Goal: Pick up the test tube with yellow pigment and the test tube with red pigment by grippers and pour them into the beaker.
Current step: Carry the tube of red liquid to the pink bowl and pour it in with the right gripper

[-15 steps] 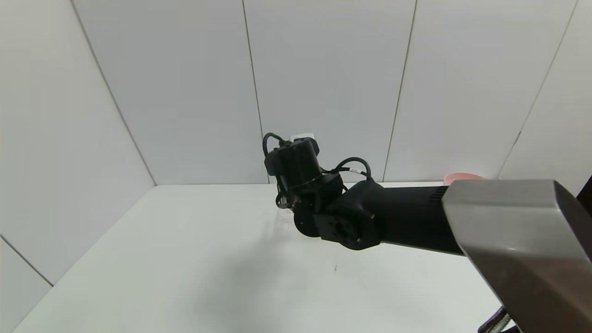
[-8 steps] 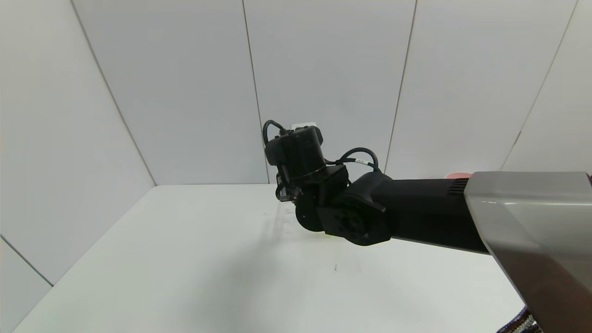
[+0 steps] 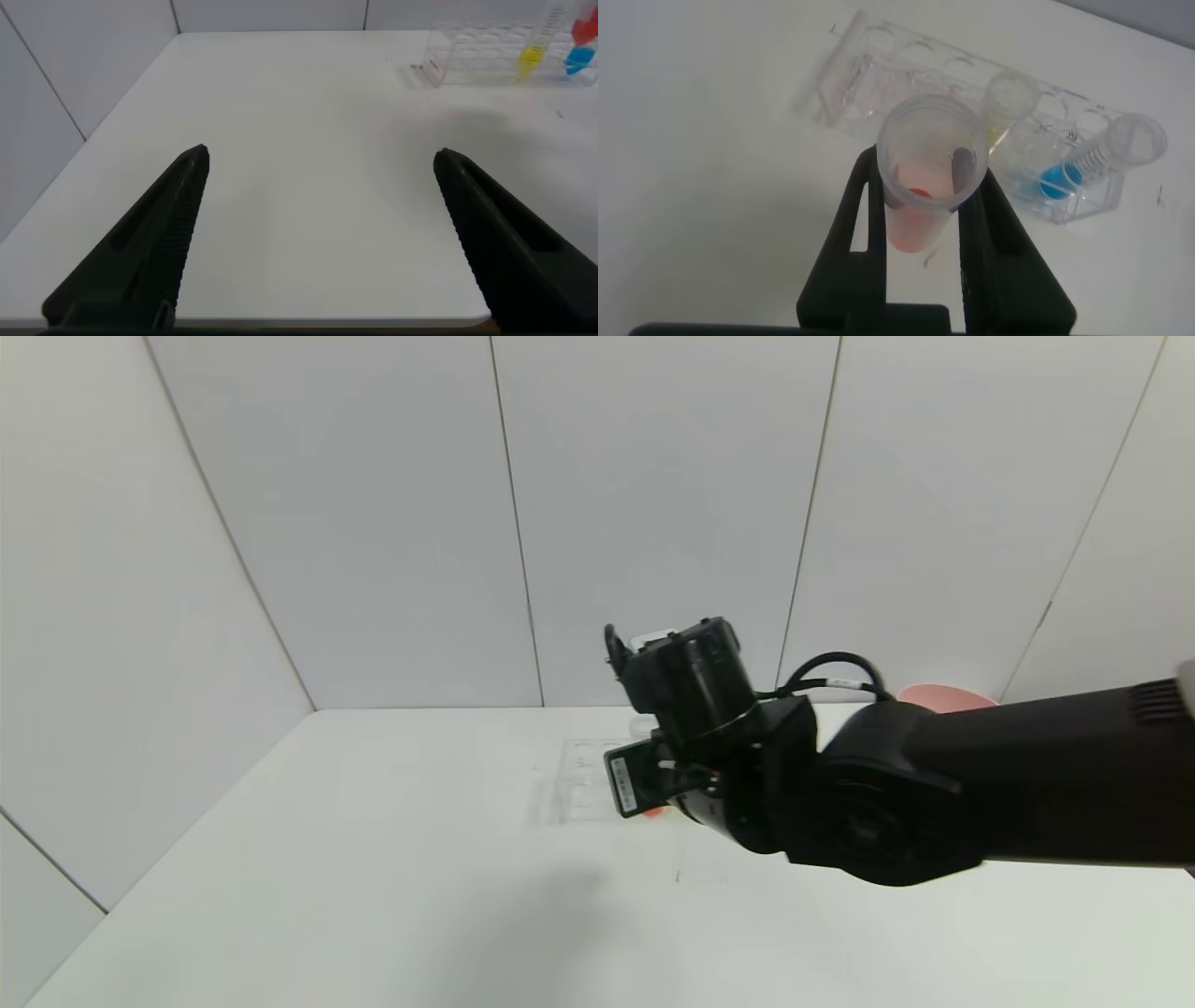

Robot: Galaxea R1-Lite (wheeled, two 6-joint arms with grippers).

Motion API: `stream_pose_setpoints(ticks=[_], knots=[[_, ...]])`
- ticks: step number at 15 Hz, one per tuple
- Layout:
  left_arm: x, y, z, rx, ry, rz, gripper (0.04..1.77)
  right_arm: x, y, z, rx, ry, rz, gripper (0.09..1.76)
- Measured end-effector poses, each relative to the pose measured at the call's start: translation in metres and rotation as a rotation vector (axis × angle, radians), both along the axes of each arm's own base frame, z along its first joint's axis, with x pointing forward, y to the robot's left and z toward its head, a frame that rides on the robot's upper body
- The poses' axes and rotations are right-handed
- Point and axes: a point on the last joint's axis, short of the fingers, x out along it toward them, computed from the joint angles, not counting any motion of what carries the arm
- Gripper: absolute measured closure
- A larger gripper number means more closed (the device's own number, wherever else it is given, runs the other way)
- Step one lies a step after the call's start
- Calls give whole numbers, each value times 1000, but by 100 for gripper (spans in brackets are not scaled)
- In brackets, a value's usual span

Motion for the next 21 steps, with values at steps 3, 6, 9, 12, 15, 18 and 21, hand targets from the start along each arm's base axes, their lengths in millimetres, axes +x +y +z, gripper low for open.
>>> stream_pose_setpoints(ticks=[3,6,9,12,15,18,21], knots=[[0,0,0,0,0,0,9,-10,-70,13,-27,52,86,135],[0,0,0,0,0,0,9,-8,-145,25,-43,49,96,135],[0,0,0,0,0,0,9,-4,-214,36,-59,13,91,135],[0,0,0,0,0,0,9,3,-276,40,-103,-41,91,135],[0,0,0,0,0,0,9,20,-319,36,-173,-69,57,135],[0,0,0,0,0,0,9,44,-347,34,-246,-91,25,135],[0,0,0,0,0,0,9,68,-364,30,-298,-77,29,135]])
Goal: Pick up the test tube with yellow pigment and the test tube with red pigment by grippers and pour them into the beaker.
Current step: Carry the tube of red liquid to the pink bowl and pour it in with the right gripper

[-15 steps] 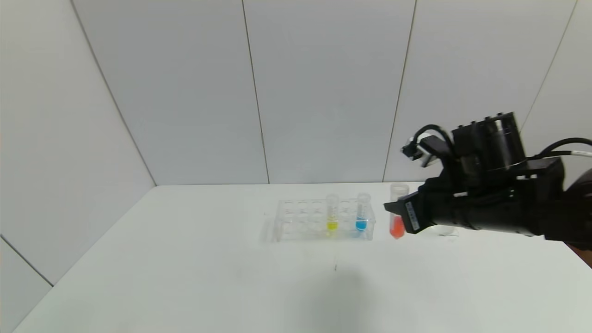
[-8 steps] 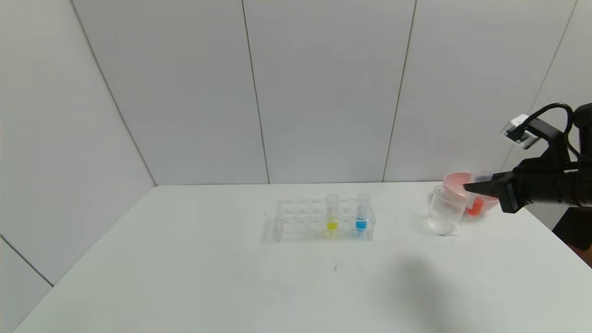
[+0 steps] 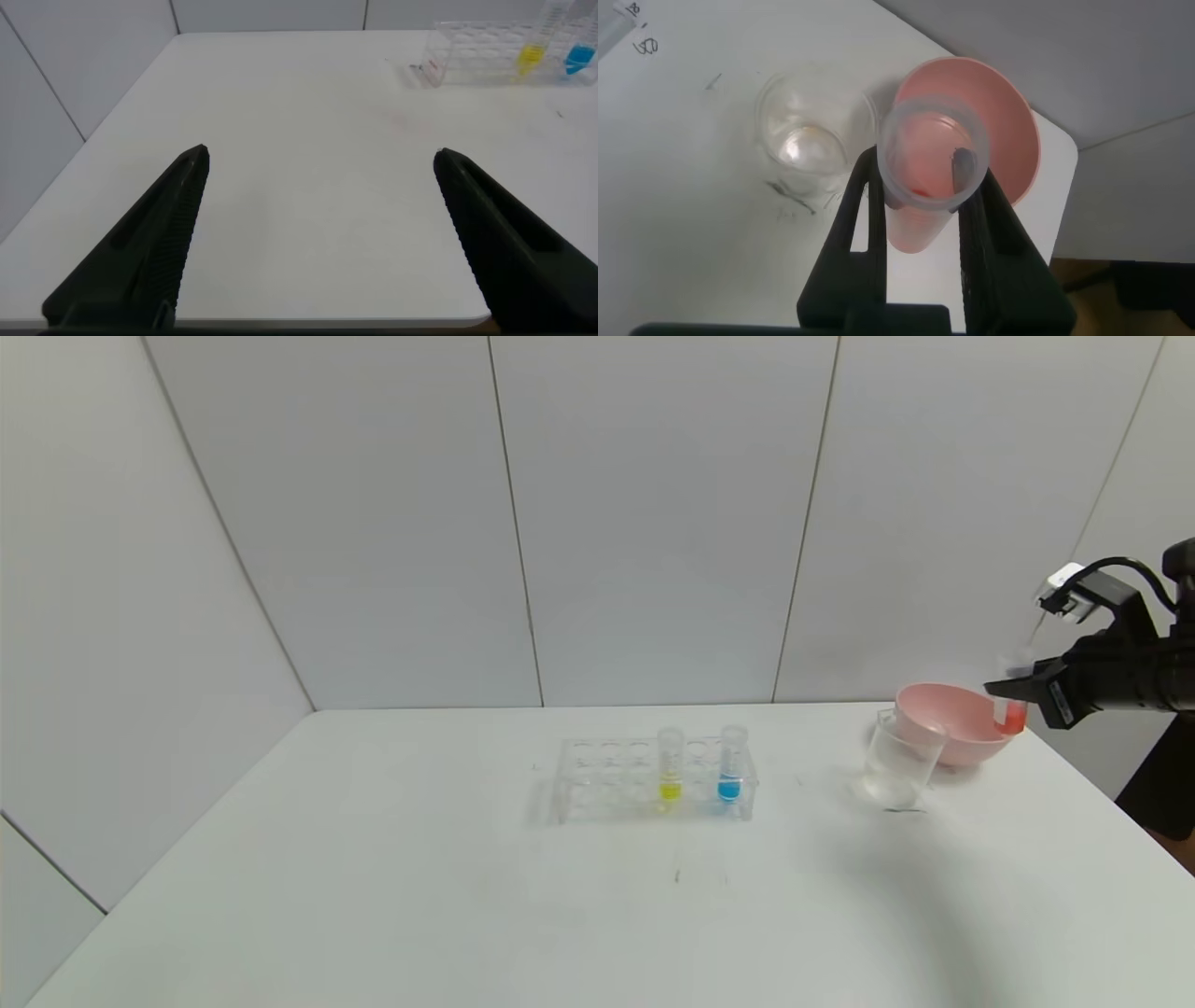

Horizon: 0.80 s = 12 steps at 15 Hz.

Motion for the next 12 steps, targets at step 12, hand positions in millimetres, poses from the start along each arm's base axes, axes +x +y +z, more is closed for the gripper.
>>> stream_pose_setpoints(ticks=[12], knots=[[0,0,0,0,0,0,9,37,7,32,-238,249,40,135]])
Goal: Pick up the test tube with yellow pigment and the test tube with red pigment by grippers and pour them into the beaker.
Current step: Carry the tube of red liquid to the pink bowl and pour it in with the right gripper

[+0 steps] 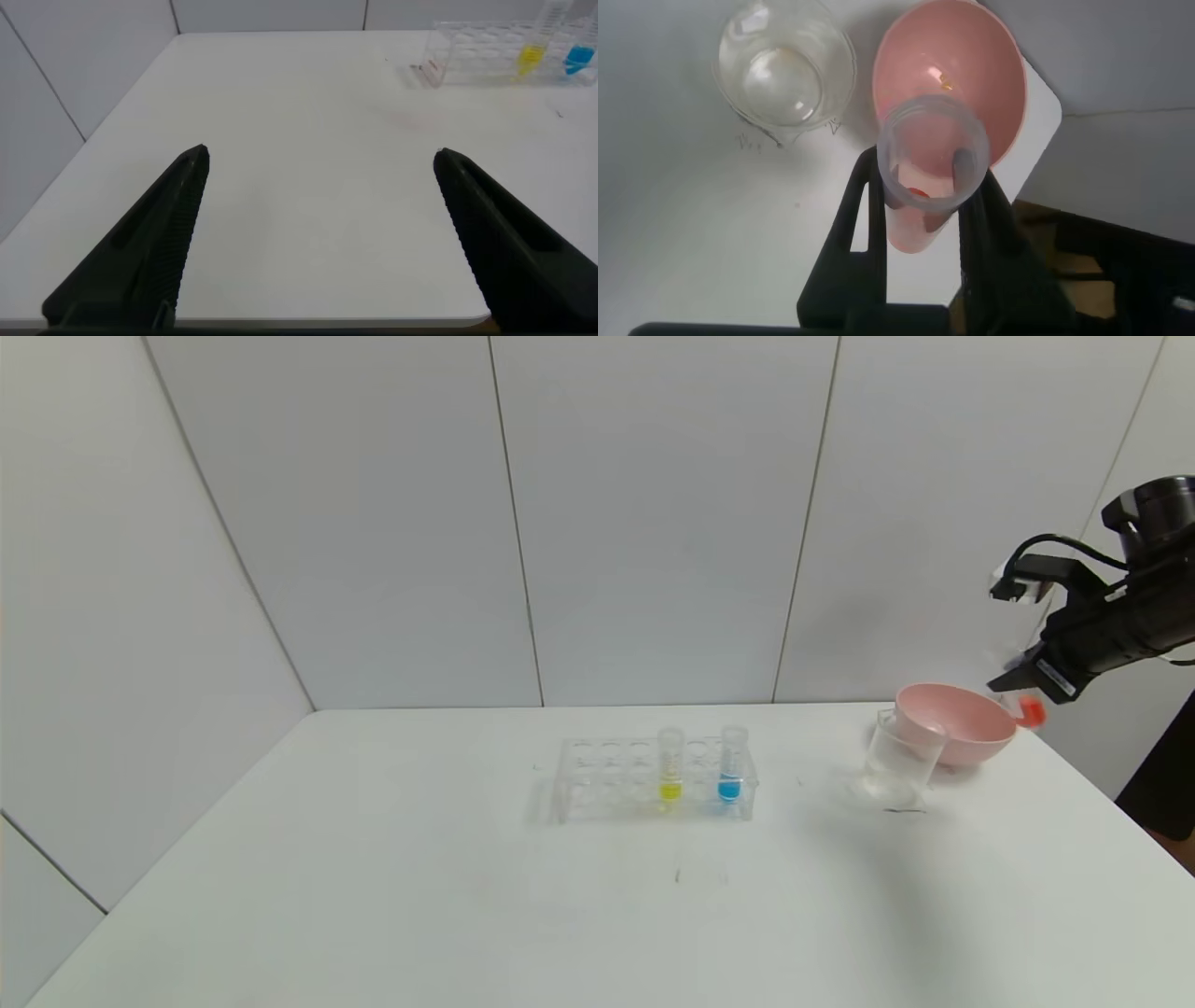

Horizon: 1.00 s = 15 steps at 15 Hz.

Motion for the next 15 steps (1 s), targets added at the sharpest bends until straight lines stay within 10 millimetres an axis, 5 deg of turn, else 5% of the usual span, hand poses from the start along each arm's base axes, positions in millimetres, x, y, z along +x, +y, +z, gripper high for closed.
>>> stream_pose_setpoints(ticks=[6,15], knots=[[0,0,0,0,0,0,9,2,14,-4,-265,61,86,135],[0,0,0,0,0,0,9,10,66,-11,-500,103,81,135]])
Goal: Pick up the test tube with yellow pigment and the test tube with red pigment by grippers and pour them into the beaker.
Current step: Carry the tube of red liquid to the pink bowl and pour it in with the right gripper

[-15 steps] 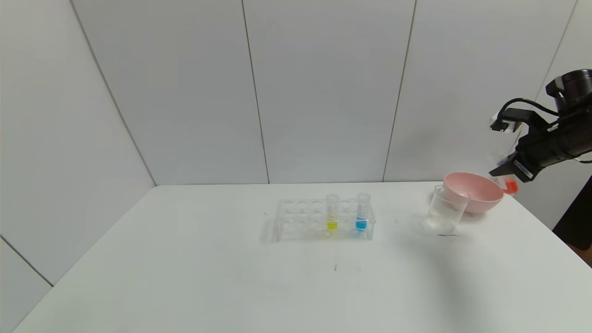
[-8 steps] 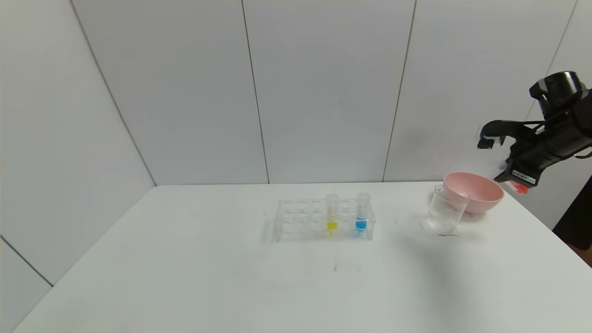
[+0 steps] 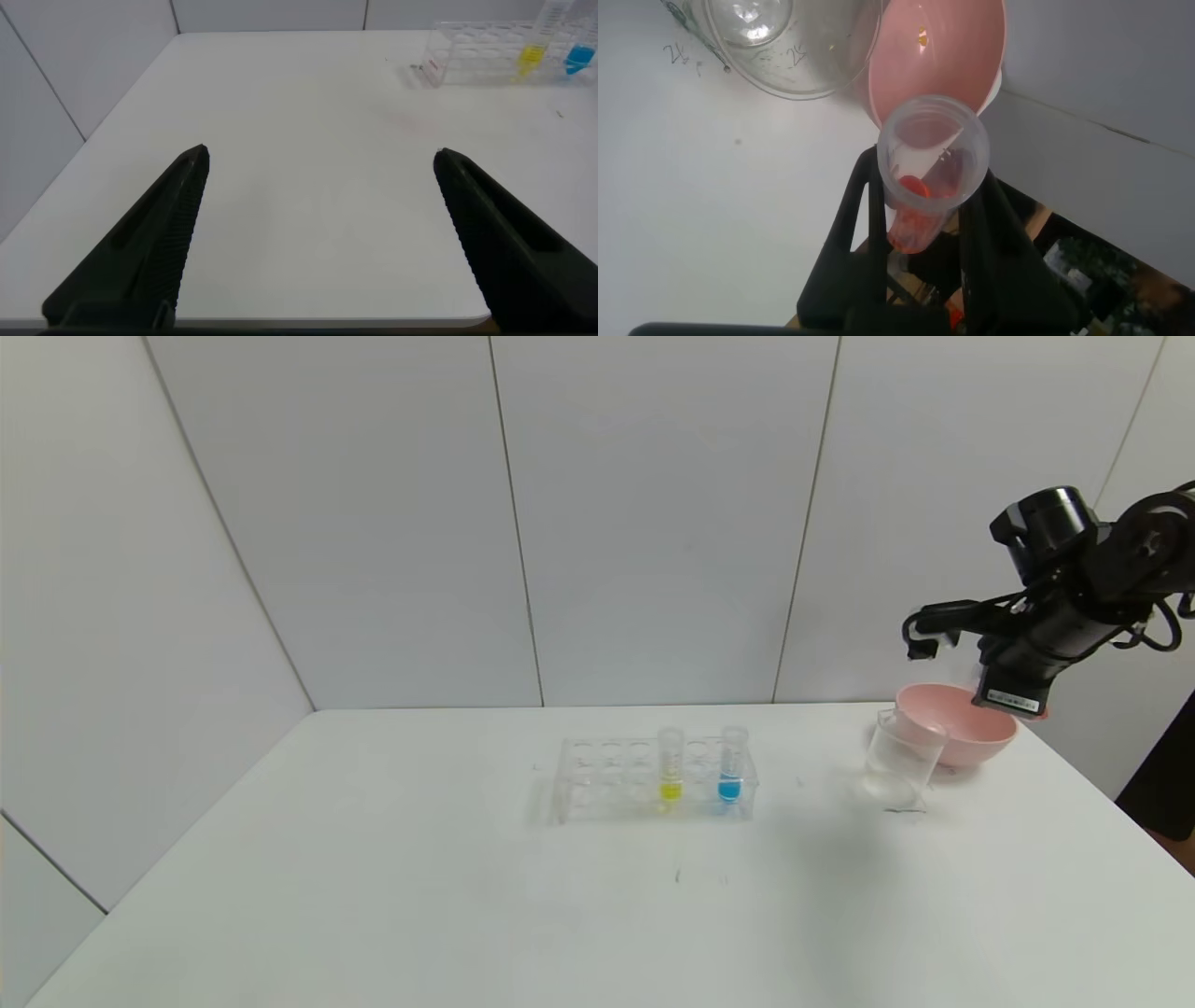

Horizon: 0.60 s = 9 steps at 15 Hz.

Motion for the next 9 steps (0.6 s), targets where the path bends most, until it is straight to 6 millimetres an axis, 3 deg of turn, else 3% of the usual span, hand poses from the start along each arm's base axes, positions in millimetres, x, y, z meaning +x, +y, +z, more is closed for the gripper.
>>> stream_pose_setpoints(ticks=[9], knots=[[0,0,0,0,0,0,9,16,8,-26,-160,59,-33,135]])
